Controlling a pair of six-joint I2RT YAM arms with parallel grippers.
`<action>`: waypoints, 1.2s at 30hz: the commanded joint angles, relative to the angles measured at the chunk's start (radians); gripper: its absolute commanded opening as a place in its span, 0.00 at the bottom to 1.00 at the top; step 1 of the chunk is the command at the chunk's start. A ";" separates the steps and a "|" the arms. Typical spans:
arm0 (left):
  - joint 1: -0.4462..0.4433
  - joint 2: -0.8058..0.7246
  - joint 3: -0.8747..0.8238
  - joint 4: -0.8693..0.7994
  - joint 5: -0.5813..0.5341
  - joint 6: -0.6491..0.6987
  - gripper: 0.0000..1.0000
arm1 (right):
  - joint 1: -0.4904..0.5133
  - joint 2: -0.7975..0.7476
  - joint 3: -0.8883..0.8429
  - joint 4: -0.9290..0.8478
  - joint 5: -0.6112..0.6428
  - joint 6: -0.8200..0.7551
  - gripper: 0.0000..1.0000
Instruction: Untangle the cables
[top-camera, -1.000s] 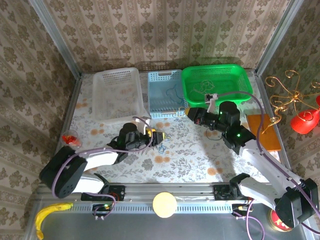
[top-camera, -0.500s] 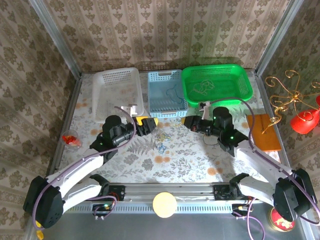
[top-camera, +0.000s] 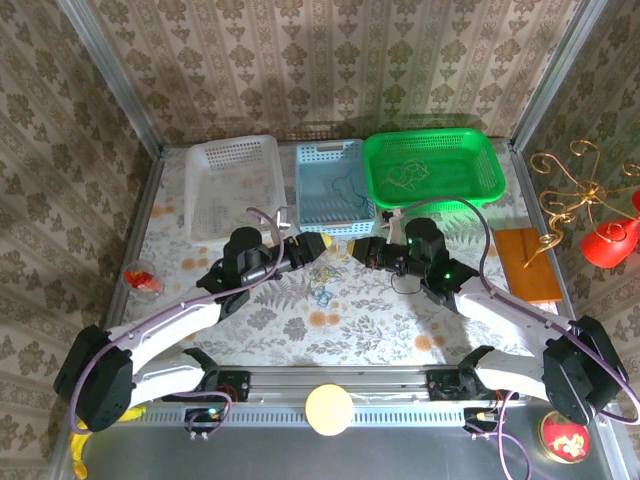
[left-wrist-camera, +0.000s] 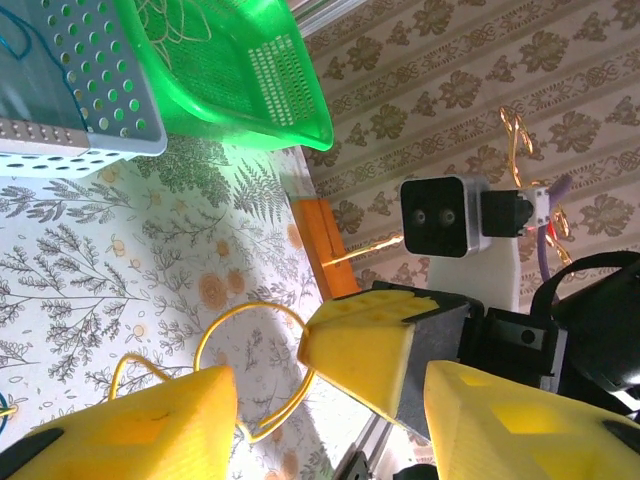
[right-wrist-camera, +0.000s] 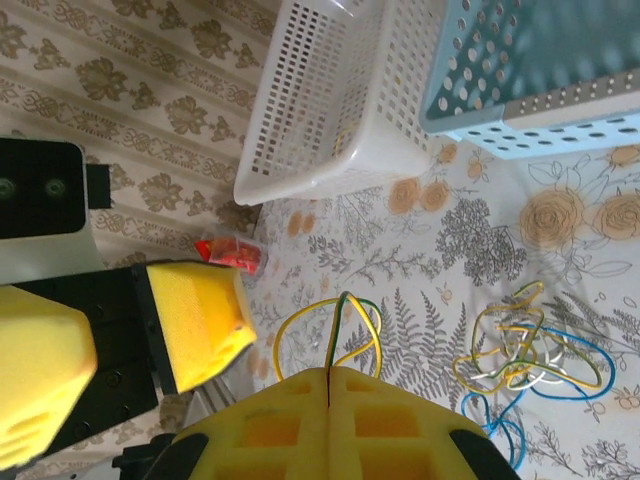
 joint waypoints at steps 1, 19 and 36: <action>-0.014 -0.017 0.002 -0.019 -0.050 -0.024 0.52 | 0.005 0.004 0.039 0.035 0.042 0.002 0.00; -0.026 0.027 -0.009 0.036 -0.058 -0.033 0.52 | 0.044 0.034 0.079 0.053 0.050 0.012 0.00; -0.026 0.046 -0.018 0.078 -0.084 -0.027 0.35 | 0.089 0.056 0.079 0.082 0.063 0.029 0.00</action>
